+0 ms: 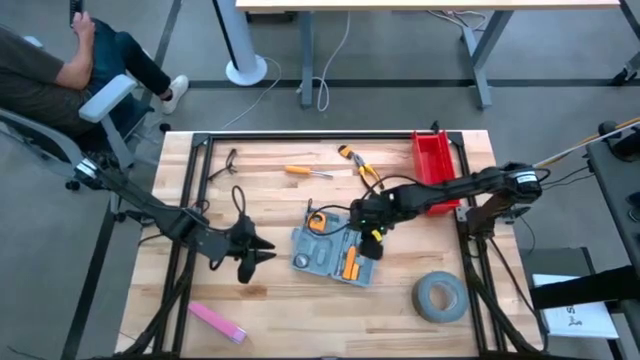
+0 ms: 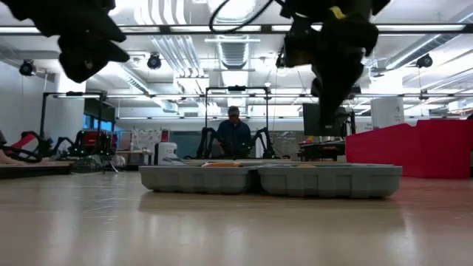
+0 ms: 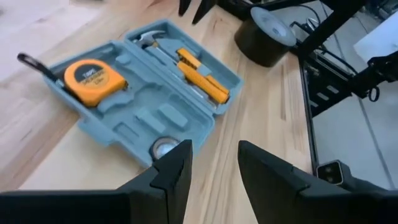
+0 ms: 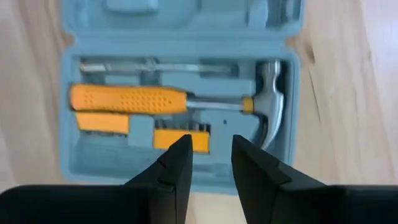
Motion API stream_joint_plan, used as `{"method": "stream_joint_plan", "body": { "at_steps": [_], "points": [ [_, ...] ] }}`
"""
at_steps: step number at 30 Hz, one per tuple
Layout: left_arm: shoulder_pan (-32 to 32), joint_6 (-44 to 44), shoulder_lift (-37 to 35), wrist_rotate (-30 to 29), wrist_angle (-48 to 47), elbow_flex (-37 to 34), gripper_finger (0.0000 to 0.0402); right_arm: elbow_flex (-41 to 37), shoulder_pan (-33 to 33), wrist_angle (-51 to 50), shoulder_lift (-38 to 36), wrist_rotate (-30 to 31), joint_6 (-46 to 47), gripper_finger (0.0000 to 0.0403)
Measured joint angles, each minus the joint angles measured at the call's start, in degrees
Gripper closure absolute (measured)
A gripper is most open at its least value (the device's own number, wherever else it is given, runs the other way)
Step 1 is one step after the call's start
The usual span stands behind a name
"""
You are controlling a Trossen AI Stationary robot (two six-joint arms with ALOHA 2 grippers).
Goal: Prefit tool cases
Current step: Remove the yellow hammer from the pre-fit tool case
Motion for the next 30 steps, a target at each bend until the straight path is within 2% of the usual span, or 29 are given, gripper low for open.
{"method": "stream_joint_plan", "body": {
  "at_steps": [6,10,19,30],
  "points": [
    [3.2,5.6,4.9,1.7,-1.4,5.1,0.0264,-3.6,0.0,1.9,0.1,0.2,1.0,0.0304],
    [5.4,8.6,8.2,1.7,-3.3,8.0,0.0264,-5.3,0.0,3.3,0.1,3.0,2.1,0.03],
    [9.4,11.2,13.9,2.2,-3.2,10.1,0.0264,-7.4,-0.6,5.1,0.5,4.4,2.8,0.0293],
    [16.2,11.7,20.8,11.4,-1.2,9.9,0.0264,-7.9,-1.9,6.4,2.5,4.3,1.6,0.0312]
  ]
}}
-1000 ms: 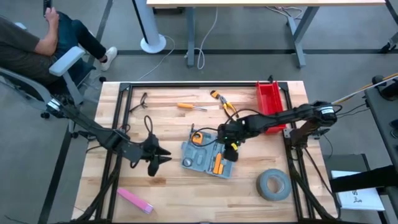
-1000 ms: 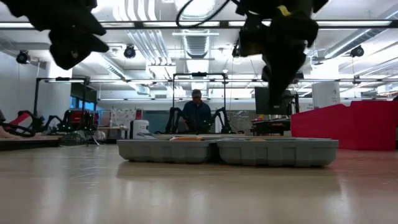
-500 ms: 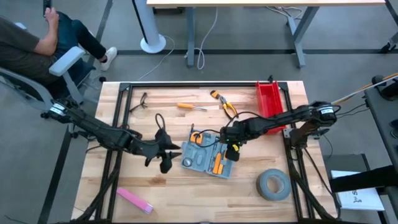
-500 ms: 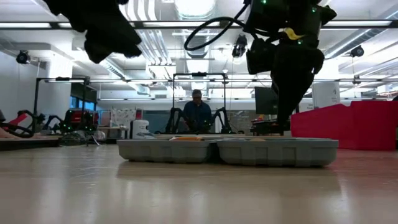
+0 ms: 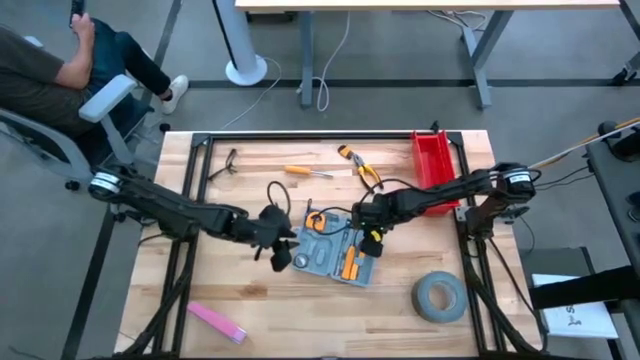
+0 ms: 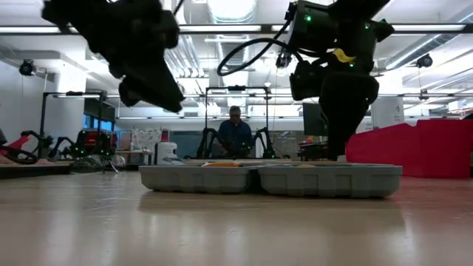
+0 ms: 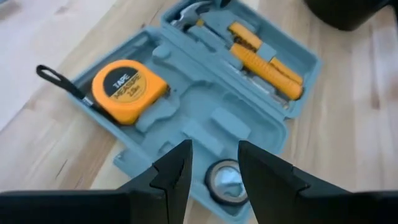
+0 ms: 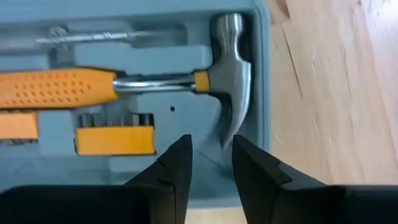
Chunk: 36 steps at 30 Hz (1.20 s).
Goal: Prefit tool cases
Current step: Remove the yellow hammer from the pre-fit tool case
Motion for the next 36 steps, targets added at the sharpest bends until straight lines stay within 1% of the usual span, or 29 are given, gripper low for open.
{"method": "stream_joint_plan", "body": {
  "at_steps": [5,8,14,21,29,36],
  "points": [
    [2.4,1.6,2.9,3.9,3.5,0.0,0.0264,-0.4,0.0,-0.1,0.0,0.0,-0.2,0.0318],
    [3.4,2.3,4.2,5.0,4.4,0.1,0.0264,-0.4,0.0,0.0,0.0,-0.1,-0.7,0.0321],
    [4.1,2.7,6.5,5.3,5.6,0.2,0.0264,-0.7,-0.4,0.7,0.0,-0.1,-1.0,0.0321],
    [4.3,2.9,6.7,5.9,5.4,0.2,0.0264,-1.8,-2.0,1.5,0.0,-0.3,-0.6,0.0313],
    [4.4,2.9,6.7,6.6,5.5,0.2,0.0264,-3.0,-3.1,4.4,0.0,-0.4,-0.5,0.0328],
    [4.4,2.9,6.7,6.9,5.4,0.2,0.0264,-3.9,-4.4,5.8,0.8,-2.0,-1.0,0.0335]
  ]
}}
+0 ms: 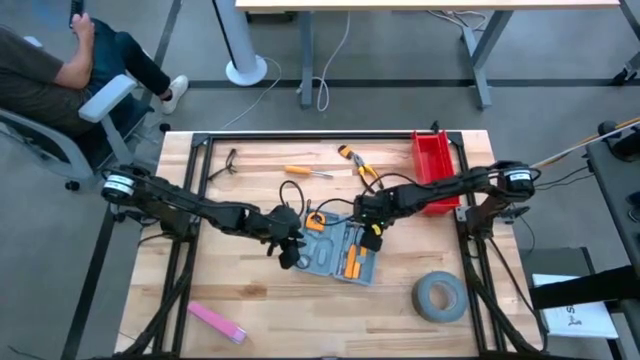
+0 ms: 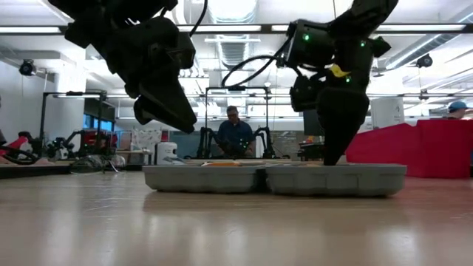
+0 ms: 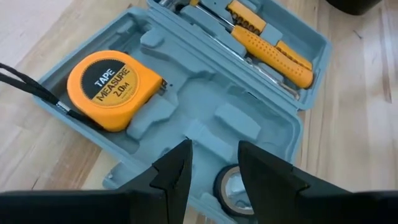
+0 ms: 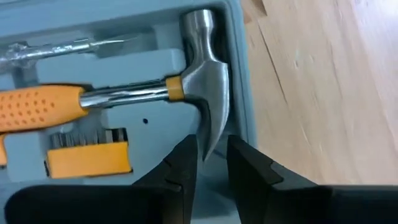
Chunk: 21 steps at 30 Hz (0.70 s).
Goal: Prefit tool cases
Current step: Remove the yellow hammer from the pre-fit tool case
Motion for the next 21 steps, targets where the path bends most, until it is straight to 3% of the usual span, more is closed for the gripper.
{"method": "stream_joint_plan", "body": {
  "at_steps": [8,17,21],
  "points": [
    [0.0,0.2,0.0,0.5,-0.2,0.0,0.0264,2.2,-1.0,1.5,4.4,-1.4,-2.8,0.0335],
    [0.0,0.4,0.0,1.3,-0.6,0.0,0.0264,3.2,-2.5,0.7,4.8,-0.7,-5.1,0.0395],
    [0.0,0.4,-0.1,1.4,-0.7,0.0,0.0264,3.2,-2.5,0.9,4.8,-0.6,-5.3,0.0399]
  ]
}}
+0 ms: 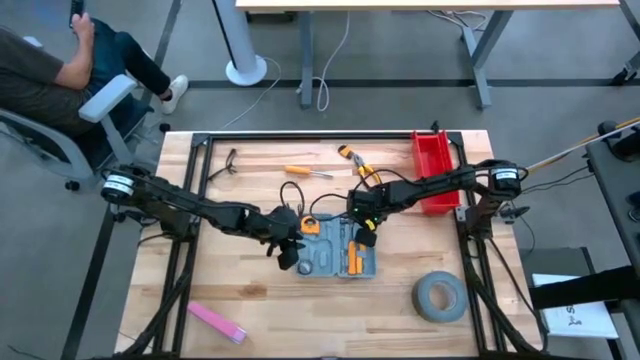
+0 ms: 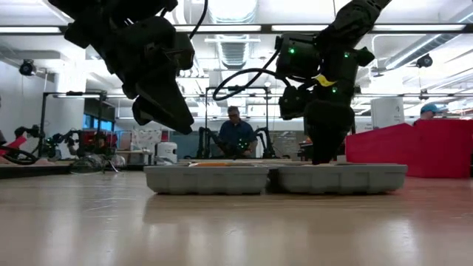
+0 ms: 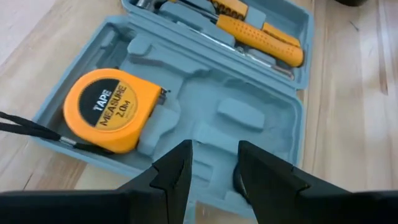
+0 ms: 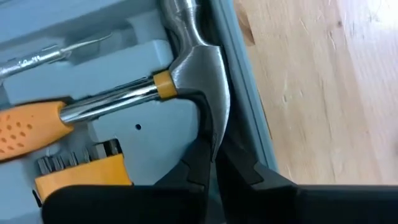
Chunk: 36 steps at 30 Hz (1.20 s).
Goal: Prefit tool cases
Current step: Remove the yellow hammer from the pre-fit tool case
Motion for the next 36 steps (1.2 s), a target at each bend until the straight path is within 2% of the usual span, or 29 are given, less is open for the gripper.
{"method": "stream_joint_plan", "body": {
  "at_steps": [10,21,36],
  "points": [
    [0.0,0.0,0.0,0.0,-0.5,0.0,0.0264,0.2,0.0,-0.1,-0.9,-1.0,0.0,0.0402],
    [0.0,0.0,0.0,0.0,-0.6,0.0,0.0264,5.3,-0.2,0.2,-1.2,-2.4,-1.8,0.0403],
    [0.0,0.2,-0.1,0.0,-0.6,0.0,0.0264,5.9,-0.8,0.9,-1.2,-5.4,-3.1,0.0402]
  ]
}}
